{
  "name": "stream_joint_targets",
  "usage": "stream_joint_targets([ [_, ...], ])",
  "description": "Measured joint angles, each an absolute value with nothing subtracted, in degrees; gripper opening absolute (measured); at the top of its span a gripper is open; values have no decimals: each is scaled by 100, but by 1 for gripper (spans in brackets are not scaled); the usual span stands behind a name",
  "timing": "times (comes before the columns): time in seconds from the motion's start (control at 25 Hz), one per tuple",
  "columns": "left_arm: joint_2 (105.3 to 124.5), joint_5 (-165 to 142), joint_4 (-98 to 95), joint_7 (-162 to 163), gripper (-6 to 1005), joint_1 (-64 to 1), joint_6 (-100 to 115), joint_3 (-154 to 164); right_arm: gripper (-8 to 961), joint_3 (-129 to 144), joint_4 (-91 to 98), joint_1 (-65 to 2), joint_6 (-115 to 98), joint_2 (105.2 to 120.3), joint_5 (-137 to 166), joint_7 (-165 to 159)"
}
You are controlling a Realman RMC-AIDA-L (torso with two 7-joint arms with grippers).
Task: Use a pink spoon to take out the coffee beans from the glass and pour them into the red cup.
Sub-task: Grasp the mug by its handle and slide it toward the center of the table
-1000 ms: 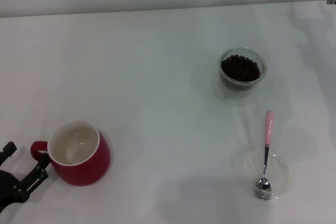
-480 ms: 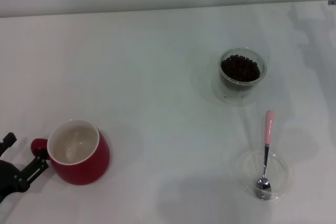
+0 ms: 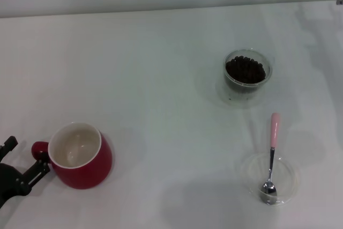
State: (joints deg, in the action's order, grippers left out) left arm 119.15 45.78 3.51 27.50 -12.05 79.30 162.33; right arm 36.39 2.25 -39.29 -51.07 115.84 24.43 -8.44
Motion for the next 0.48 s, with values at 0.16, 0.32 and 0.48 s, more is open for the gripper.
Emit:
stream_joint_targets([
  [0.16,11923,4579,350,2712,878,-1226,7900,16233,871,3639,237,-3928,-5138,11573,2443,-844],
  [0.32,11929,4580,328,2687,877,-1315,7757,16235,871,3639,273,-3929,-5139,11567,2443,-844],
  [0.48,11926,4580,273,2687,877,-1407,7637,16247,871,3639,306,-3912,-5119,11568,2443,-844],
])
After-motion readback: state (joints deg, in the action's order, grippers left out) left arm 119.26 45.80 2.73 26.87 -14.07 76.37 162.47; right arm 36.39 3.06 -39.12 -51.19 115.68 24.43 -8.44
